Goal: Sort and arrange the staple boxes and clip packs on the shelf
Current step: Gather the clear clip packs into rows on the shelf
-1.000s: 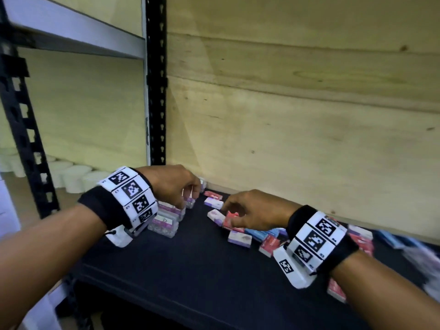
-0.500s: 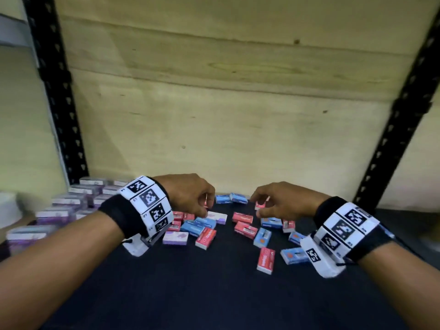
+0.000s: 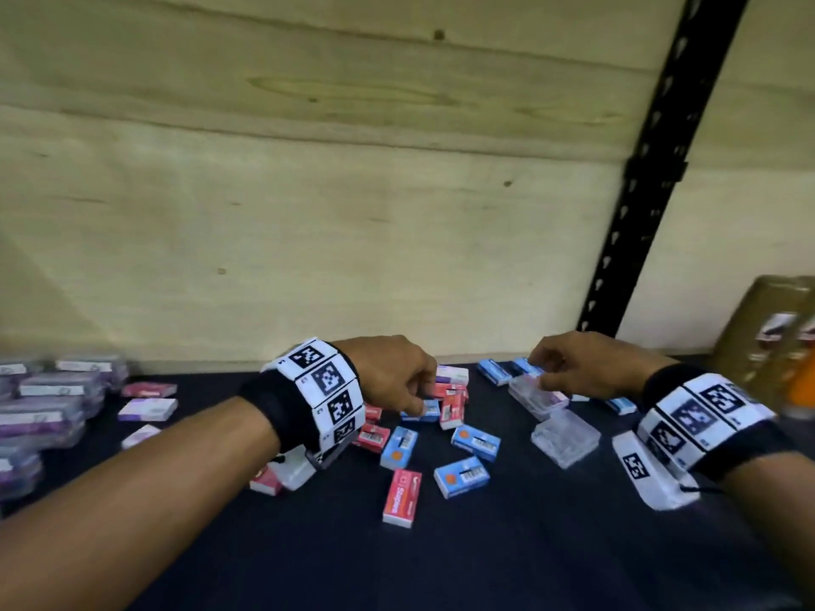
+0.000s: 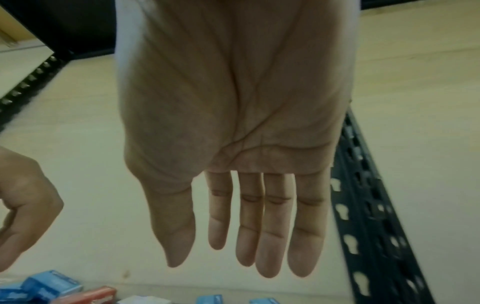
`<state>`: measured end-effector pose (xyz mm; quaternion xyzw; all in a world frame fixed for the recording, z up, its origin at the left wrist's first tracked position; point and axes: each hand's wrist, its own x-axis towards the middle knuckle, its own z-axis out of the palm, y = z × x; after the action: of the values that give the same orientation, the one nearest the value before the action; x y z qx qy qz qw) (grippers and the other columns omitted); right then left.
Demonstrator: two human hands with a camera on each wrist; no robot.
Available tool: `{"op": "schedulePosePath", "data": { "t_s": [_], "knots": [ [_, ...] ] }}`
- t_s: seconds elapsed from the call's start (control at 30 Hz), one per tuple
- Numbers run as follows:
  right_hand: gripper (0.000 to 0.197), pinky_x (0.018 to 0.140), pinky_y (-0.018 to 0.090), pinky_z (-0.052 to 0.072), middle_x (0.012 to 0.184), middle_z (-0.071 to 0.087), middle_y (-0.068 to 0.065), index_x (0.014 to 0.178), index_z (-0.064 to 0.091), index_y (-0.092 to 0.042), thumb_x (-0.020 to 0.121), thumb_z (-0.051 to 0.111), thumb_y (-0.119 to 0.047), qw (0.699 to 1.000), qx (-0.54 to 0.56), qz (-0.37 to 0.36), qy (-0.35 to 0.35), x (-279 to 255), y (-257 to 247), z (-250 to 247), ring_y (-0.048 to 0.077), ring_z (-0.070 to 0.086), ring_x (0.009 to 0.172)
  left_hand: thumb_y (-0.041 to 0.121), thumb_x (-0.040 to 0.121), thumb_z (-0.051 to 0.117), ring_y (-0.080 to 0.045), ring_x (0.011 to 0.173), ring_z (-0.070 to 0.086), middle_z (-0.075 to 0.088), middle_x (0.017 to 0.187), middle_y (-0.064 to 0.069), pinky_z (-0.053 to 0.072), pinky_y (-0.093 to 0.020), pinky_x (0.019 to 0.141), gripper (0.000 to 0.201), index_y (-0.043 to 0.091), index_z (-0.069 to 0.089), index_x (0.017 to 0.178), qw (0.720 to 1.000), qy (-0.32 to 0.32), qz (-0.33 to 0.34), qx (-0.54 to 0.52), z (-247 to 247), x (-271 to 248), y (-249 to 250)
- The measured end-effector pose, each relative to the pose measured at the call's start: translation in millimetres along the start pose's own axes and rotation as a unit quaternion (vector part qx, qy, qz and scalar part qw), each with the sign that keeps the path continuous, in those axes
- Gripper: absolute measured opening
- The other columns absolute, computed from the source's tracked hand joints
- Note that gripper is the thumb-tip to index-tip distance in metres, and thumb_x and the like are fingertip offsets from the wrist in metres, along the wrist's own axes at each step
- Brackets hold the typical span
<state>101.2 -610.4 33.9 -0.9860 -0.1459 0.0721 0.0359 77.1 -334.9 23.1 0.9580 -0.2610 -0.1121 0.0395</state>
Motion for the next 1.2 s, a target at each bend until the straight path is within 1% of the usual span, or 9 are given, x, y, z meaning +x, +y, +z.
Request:
{"op": "schedulePosePath", "data": {
  "t_s": [0.17,0.3,0.43,0.63,0.77,0.93,1.0,1.1,1.2],
  "knots": [
    [0.021,0.078,0.02,0.046,0.1,0.064,-0.014,0.103,0.062,-0.034,0.086,0.073,-0.039,0.997,0.046,0.02,-0.058,-8.0,36.8,13.4,0.002,0.06,0.088,0.035,0.088,0.066,-0.015,0.088,0.055,0.063,0.106,0.005,0.046,-0.029,0.077,0.035,0.025,0.058,0.121,0.999,0.002,0.033,0.025,1.2,44.2,26.6],
    [0.038,0.081,0.023,0.05,0.101,0.064,-0.008,0.11,0.062,-0.038,0.078,0.082,-0.034,0.987,0.107,0.004,-0.118,-18.7,51.7,25.7,0.006,0.063,0.084,0.034,0.088,0.068,-0.02,0.099,0.056,0.06,0.118,0.0,0.047,-0.033,0.083,0.047,0.025,0.052,0.131,0.996,-0.004,0.066,0.059,0.5,81.2,45.6],
    [0.064,0.085,0.029,0.052,0.108,0.063,-0.011,0.124,0.051,-0.052,0.069,0.084,-0.045,0.983,0.104,-0.004,-0.151,-23.2,56.4,33.2,0.007,0.064,0.088,0.029,0.087,0.071,-0.025,0.113,0.054,0.053,0.129,-0.004,0.044,-0.033,0.083,0.061,0.026,0.043,0.142,0.99,-0.016,0.08,0.113,3.3,112.5,62.3],
    [0.062,0.083,0.027,0.05,0.104,0.058,-0.015,0.118,0.05,-0.045,0.067,0.085,-0.045,0.988,0.068,0.009,-0.135,-28.3,58.1,37.4,0.007,0.06,0.091,0.027,0.087,0.069,-0.026,0.115,0.052,0.046,0.132,-0.004,0.042,-0.031,0.08,0.069,0.031,0.036,0.147,0.987,-0.019,0.088,0.137,6.7,143.2,80.1],
    [0.049,0.076,0.023,0.045,0.1,0.055,-0.016,0.11,0.055,-0.038,0.071,0.083,-0.047,0.989,0.041,0.032,-0.136,-36.0,59.2,35.0,0.006,0.058,0.096,0.024,0.09,0.058,-0.025,0.115,0.052,0.038,0.136,0.0,0.048,-0.041,0.095,0.063,0.036,0.036,0.148,0.989,-0.044,0.075,0.117,7.6,154.7,84.2],
    [0.069,0.093,0.031,0.05,0.111,0.057,-0.019,0.116,0.049,-0.041,0.06,0.078,-0.07,0.986,0.068,0.045,-0.144,-40.7,53.6,34.4,0.006,0.058,0.101,0.013,0.091,0.048,-0.019,0.136,0.035,0.028,0.151,0.006,0.03,-0.036,0.112,0.065,0.035,0.033,0.15,0.988,-0.08,0.087,0.095,5.8,163.4,84.7],
    [0.072,0.092,0.033,0.05,0.108,0.059,-0.017,0.114,0.049,-0.038,0.059,0.071,-0.079,0.987,0.039,0.053,-0.145,-39.7,46.2,35.6,0.007,0.059,0.098,0.012,0.091,0.05,-0.02,0.137,0.034,0.032,0.151,0.003,0.032,-0.038,0.111,0.063,0.033,0.036,0.149,0.988,-0.089,0.092,0.087,3.1,163.9,84.2],
    [0.069,0.09,0.035,0.051,0.107,0.06,-0.01,0.111,0.053,-0.03,0.064,0.069,-0.078,0.987,-0.001,0.063,-0.144,-38.0,35.7,35.0,0.012,0.06,0.096,0.012,0.091,0.056,-0.02,0.131,0.041,0.041,0.146,-0.001,0.037,-0.04,0.108,0.06,0.028,0.04,0.146,0.988,-0.087,0.099,0.085,0.1,163.5,83.1],
    [0.061,0.089,0.036,0.052,0.105,0.064,-0.006,0.109,0.058,-0.025,0.07,0.07,-0.07,0.987,-0.015,0.061,-0.146,-39.0,34.2,32.7,0.015,0.062,0.095,0.011,0.09,0.06,-0.016,0.108,0.053,0.053,0.132,0.0,0.044,-0.032,0.091,0.054,0.026,0.044,0.14,0.989,-0.075,0.109,0.061,-1.0,161.9,79.1]
  ]
}}
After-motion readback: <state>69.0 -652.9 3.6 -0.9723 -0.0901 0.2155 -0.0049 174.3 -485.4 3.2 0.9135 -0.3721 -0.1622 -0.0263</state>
